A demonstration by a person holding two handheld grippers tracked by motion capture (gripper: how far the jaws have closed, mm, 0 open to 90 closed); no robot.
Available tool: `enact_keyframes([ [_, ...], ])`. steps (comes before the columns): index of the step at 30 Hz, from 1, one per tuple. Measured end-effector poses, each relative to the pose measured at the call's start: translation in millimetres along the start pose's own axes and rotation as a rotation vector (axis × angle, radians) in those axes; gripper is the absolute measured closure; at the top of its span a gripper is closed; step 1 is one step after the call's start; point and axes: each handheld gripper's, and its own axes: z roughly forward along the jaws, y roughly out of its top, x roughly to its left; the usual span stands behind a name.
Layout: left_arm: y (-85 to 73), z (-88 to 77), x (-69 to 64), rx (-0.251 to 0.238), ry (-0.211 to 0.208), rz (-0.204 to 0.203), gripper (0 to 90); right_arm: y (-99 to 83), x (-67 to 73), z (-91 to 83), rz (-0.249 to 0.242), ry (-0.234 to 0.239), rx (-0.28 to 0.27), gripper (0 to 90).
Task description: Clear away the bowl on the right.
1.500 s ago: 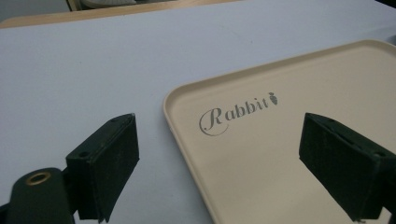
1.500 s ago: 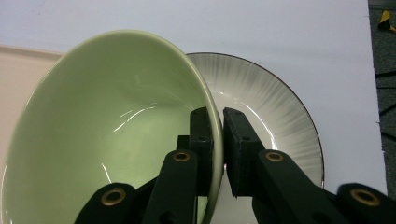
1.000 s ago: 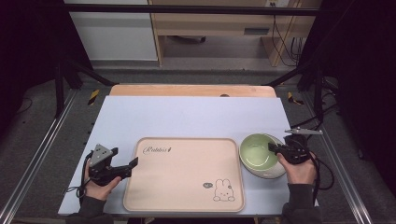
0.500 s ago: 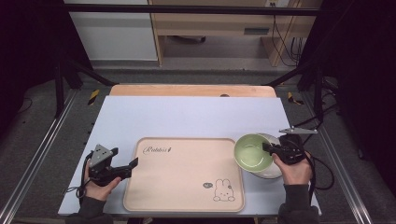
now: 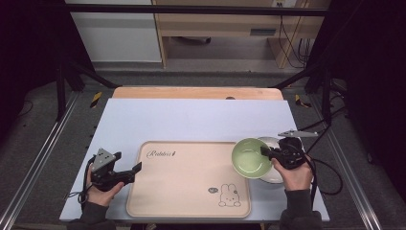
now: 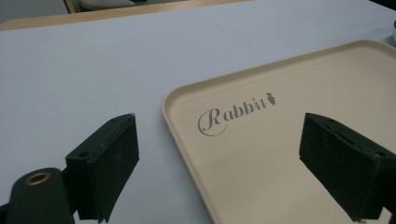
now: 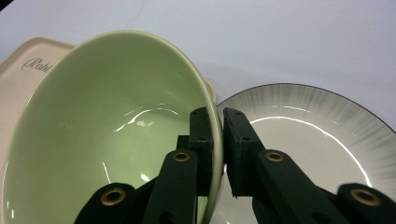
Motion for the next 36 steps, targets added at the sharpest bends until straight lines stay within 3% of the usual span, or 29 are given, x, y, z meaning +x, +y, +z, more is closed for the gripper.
enact_keyframes([
  [8, 1.2, -1.6, -0.6, -0.008, -0.011, 0.000, 11.5, 4.6, 12.8, 3.4, -0.018, 0.021, 0.004, 82.4],
  [26, 3.0, -2.5, -3.2, -0.012, -0.026, 0.013, 11.4, 22.0, 44.7, 29.5, -0.072, 0.076, 0.017, 82.3],
  [36, 3.2, -2.2, -4.1, -0.010, -0.026, 0.016, 11.4, 27.9, 54.5, 40.4, -0.092, 0.090, 0.019, 82.4],
])
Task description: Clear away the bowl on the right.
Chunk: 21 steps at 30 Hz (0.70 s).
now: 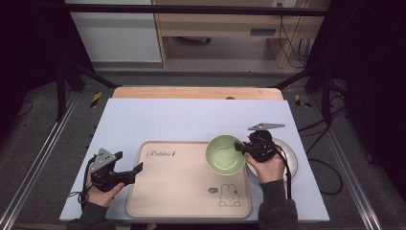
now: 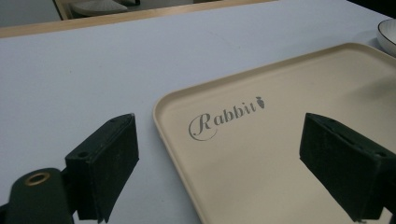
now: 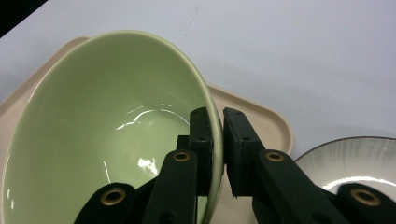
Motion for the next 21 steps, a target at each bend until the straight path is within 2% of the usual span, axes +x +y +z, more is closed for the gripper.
enact_keyframes([
  [21, -0.6, 0.6, 0.5, 0.001, -0.002, 0.001, 11.5, 7.7, 15.6, 30.7, -0.004, 0.026, 0.030, 82.3],
])
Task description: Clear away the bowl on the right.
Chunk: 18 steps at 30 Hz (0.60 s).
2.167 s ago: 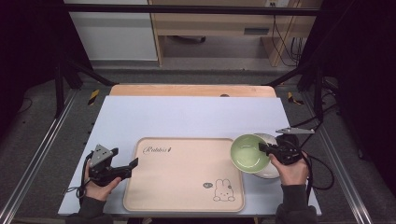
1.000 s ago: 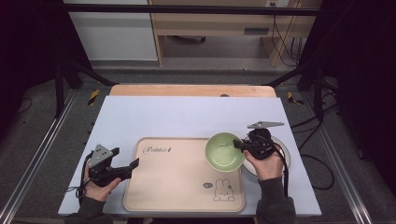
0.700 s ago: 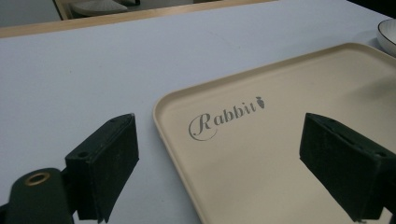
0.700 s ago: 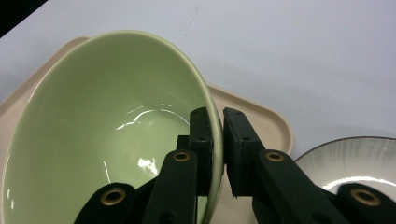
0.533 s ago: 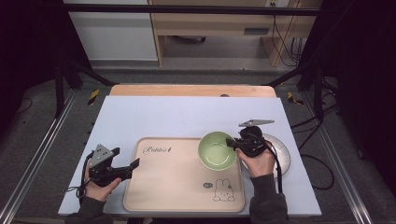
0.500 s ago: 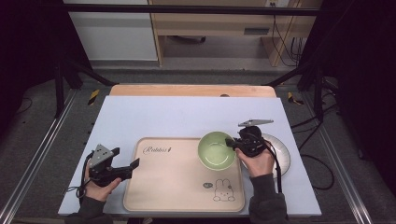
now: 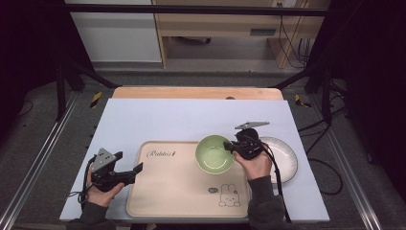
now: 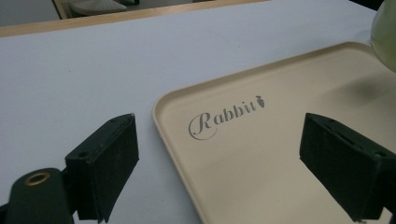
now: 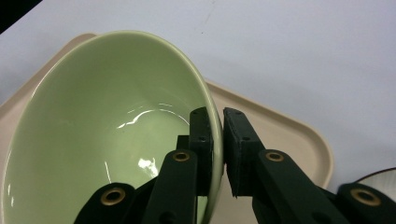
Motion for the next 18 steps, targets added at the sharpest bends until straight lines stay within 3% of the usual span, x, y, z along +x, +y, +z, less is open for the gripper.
enact_keyframes([
  [18, -0.3, 0.0, 0.6, 0.000, -0.001, -0.003, 11.5, 2.4, 8.5, 24.2, -0.012, 0.005, 0.020, 82.4],
])
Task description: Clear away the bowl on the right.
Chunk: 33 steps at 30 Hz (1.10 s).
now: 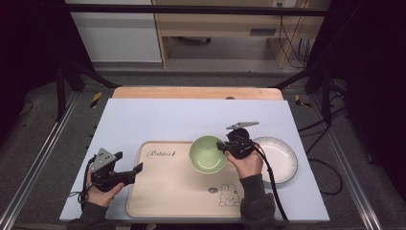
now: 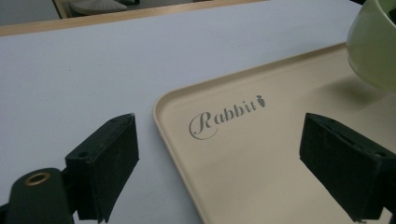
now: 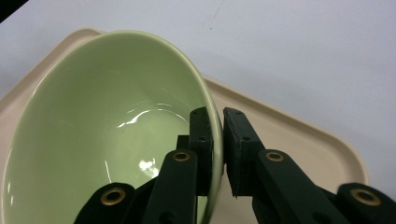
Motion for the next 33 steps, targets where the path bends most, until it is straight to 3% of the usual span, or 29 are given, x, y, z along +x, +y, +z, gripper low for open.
enact_keyframes([
  [33, -0.8, 0.9, 0.3, 0.003, -0.003, -0.003, 11.5, 0.7, 9.7, 35.6, 0.024, 0.041, 0.040, 82.1],
])
